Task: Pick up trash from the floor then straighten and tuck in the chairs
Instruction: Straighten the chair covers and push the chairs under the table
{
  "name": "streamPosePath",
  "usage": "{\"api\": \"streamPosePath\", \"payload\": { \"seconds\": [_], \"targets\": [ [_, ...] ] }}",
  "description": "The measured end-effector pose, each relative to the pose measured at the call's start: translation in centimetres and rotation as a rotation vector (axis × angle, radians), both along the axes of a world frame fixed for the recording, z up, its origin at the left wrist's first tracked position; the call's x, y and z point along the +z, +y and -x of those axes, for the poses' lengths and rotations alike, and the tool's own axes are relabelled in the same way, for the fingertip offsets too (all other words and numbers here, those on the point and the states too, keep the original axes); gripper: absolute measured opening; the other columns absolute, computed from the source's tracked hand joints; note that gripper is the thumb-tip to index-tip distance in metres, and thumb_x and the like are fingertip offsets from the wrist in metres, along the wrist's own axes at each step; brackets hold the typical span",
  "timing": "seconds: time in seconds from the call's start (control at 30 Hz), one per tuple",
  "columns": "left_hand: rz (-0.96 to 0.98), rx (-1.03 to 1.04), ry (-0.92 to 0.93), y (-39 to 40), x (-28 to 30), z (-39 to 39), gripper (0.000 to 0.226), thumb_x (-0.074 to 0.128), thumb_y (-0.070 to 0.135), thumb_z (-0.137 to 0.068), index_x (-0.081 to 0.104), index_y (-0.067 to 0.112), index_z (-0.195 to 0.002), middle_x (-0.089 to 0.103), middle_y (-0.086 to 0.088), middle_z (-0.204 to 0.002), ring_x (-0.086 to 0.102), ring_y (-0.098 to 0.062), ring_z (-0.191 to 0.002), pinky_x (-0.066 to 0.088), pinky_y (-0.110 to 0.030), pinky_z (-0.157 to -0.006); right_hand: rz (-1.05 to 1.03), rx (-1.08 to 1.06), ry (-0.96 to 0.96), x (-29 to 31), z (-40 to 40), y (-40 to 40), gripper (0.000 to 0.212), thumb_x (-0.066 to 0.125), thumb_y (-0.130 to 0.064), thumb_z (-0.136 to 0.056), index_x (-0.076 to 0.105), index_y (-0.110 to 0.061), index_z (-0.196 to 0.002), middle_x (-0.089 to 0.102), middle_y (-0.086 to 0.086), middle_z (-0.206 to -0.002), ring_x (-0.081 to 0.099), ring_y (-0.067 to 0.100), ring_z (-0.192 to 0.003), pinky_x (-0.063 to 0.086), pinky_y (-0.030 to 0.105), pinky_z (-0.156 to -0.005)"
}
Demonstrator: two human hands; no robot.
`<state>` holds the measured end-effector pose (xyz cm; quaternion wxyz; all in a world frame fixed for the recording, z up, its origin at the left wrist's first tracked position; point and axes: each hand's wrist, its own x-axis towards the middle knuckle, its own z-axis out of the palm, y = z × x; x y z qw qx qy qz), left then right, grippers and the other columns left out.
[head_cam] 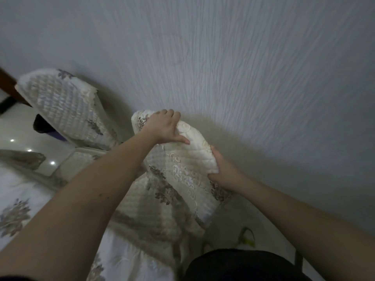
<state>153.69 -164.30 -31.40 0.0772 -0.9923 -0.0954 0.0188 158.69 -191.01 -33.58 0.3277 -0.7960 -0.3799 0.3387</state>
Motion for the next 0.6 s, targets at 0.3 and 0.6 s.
{"api": "streamPosePath", "payload": {
  "seconds": [0.3,0.6],
  "targets": [
    [0.022,0.160,0.021,3.4,-0.6,3.7,0.103,0.024,0.099,-0.053,0.044,0.013,-0.106,0.053,-0.006,-0.101,0.052,-0.025,-0.090,0.042,-0.038,-0.074,0.095,0.104,-0.021,0.1,0.3,4.7,0.099,0.064,-0.035,-0.072,0.005,-0.026,-0.151,0.039,0.008,-0.146,0.044,0.027,-0.129,0.040,0.039,-0.103],
    [0.037,0.267,0.061,6.7,-0.9,6.8,0.098,0.035,0.095,-0.057,0.044,0.013,-0.109,0.055,-0.008,-0.108,0.054,-0.027,-0.098,0.042,-0.037,-0.078,0.122,0.261,-0.102,-0.4,0.6,9.5,0.094,0.062,-0.043,-0.079,0.004,-0.028,-0.151,0.054,0.007,-0.130,0.057,0.031,-0.113,0.047,0.035,-0.090]
  ]
}}
